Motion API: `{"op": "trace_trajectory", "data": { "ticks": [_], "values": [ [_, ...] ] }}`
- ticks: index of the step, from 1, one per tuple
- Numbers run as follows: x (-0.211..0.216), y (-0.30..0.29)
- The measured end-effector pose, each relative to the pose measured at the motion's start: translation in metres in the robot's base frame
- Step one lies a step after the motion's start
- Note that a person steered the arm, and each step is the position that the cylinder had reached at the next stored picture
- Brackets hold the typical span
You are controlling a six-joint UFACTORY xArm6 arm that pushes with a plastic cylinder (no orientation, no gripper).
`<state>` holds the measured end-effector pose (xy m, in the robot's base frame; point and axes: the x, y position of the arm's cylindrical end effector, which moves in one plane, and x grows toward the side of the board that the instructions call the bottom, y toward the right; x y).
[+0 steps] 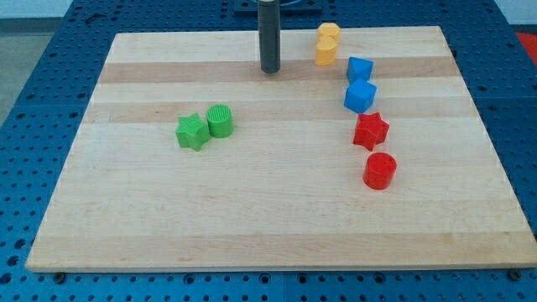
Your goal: Slide the yellow hexagon along with the yellow heart slightly down
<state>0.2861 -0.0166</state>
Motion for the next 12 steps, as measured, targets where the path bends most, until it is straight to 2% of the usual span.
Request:
{"op": "trace_trajectory", "data": {
  "ticks": [2,3,5,6,8,11,12],
  "values": [
    [-0.058,-0.002],
    [-0.083,0.019],
    [-0.093,0.095],
    [-0.095,0.163],
    [-0.080,0.160],
    [-0.055,0.074],
    [-0.052,0.096]
  ]
}}
